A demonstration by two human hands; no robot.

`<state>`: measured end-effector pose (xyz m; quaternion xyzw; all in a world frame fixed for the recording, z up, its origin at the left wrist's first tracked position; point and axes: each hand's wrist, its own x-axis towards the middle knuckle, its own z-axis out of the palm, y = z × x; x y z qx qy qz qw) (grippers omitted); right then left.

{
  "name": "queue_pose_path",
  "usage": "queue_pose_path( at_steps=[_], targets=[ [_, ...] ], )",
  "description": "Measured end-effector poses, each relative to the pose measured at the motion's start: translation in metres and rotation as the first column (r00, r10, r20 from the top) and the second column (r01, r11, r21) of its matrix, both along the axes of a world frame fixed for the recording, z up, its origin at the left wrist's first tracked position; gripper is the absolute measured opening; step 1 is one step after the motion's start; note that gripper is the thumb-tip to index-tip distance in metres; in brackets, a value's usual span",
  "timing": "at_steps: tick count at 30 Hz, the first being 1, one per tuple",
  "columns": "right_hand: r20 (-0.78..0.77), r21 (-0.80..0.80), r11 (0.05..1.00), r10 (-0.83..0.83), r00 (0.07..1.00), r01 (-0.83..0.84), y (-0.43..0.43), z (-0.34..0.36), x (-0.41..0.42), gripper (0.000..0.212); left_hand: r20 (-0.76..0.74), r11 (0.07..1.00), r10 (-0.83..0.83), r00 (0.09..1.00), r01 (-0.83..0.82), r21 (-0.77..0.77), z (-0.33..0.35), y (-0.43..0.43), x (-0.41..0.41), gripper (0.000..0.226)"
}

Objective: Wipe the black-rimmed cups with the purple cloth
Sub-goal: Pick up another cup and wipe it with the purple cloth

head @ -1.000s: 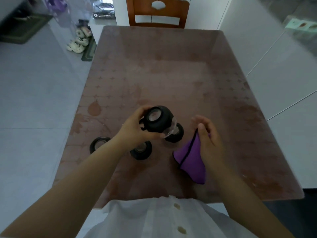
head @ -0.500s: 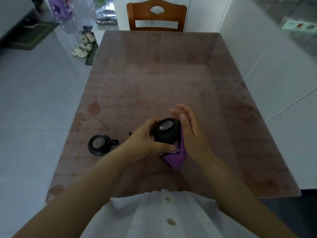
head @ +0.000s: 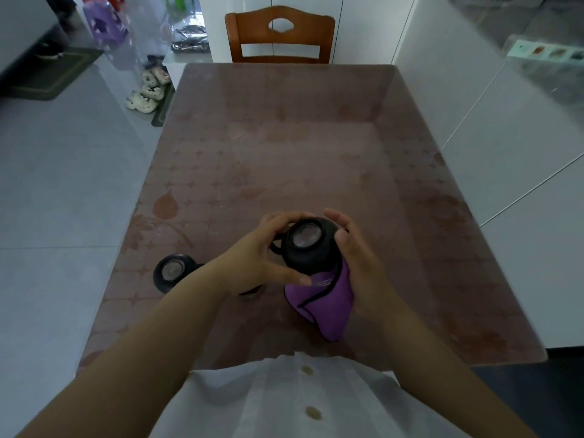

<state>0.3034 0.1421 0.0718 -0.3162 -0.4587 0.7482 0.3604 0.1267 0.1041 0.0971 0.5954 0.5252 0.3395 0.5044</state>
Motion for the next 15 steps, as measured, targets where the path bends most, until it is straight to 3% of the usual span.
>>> queue_pose_path(
  at_steps=[4,6,8,11,15],
  targets=[
    [0.201,0.155,0.987,-0.081,0.976,0.05,0.002,0.005,0.003,0.093,-0.129,0.995,0.102,0.986,-0.1,0.02,-0.003,0.0,0.002,0.079],
    [0.265,0.231,0.97,-0.144,0.953,0.082,0.003,0.007,0.003,0.084,-0.16,0.97,0.244,0.956,-0.242,0.035,-0.004,0.0,0.007,0.076],
    [0.275,0.26,0.958,-0.193,0.942,0.121,0.002,0.006,0.002,0.08,-0.057,0.948,0.32,0.946,-0.319,0.018,-0.003,-0.001,0.013,0.066],
    [0.301,0.317,0.936,-0.254,0.919,0.155,-0.001,0.008,-0.003,0.083,0.156,0.966,0.257,0.954,-0.251,-0.058,0.0,-0.009,0.028,0.068],
    [0.282,0.395,0.904,-0.286,0.916,0.161,-0.002,0.012,-0.005,0.068,0.276,0.976,0.217,0.936,-0.207,-0.065,0.001,-0.018,0.041,0.065]
  ],
)
